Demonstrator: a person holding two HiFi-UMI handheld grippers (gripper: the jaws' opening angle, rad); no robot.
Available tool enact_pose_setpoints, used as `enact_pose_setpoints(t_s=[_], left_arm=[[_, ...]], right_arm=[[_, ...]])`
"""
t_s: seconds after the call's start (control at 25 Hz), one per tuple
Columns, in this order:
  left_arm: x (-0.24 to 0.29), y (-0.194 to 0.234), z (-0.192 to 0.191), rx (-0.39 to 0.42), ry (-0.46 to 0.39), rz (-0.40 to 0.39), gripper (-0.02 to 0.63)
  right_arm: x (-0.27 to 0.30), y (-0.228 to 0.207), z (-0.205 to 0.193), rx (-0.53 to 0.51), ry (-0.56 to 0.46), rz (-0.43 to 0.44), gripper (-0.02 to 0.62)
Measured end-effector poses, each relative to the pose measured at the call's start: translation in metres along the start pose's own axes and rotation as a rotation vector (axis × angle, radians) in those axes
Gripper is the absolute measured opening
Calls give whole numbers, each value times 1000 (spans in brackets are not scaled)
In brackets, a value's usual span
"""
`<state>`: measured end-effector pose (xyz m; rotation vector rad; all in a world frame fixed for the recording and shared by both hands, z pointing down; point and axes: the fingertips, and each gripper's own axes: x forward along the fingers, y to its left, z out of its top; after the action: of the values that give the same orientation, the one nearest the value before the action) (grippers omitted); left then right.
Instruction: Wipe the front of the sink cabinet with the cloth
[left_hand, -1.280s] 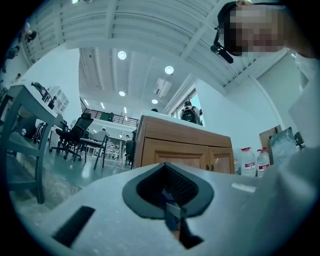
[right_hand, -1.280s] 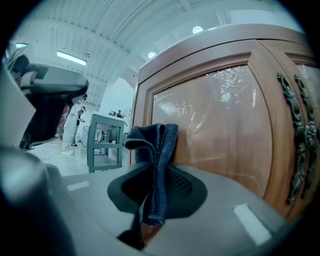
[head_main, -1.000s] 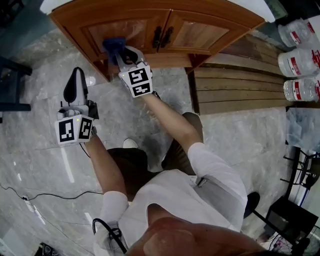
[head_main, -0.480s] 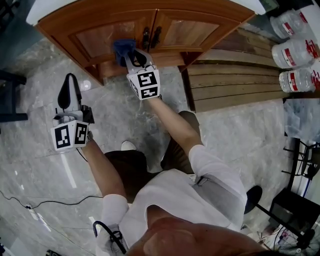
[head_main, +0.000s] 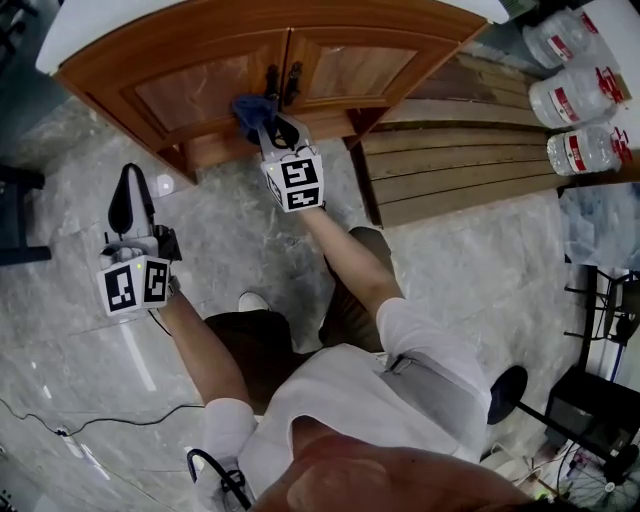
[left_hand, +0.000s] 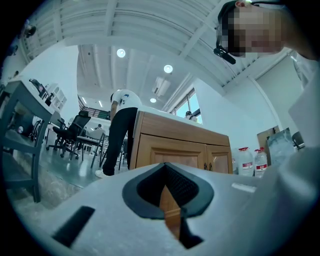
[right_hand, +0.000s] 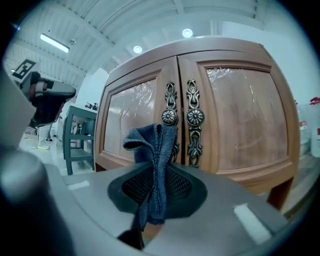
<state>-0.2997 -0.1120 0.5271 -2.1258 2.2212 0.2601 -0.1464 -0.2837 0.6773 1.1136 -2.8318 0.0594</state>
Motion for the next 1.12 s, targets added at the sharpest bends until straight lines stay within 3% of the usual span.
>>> enact_pose_setpoints(t_s=[1.12], left_arm=[[20, -29, -9, -19, 9, -81, 5]], right_arm=[[-39, -117, -2, 8, -15, -237, 71]])
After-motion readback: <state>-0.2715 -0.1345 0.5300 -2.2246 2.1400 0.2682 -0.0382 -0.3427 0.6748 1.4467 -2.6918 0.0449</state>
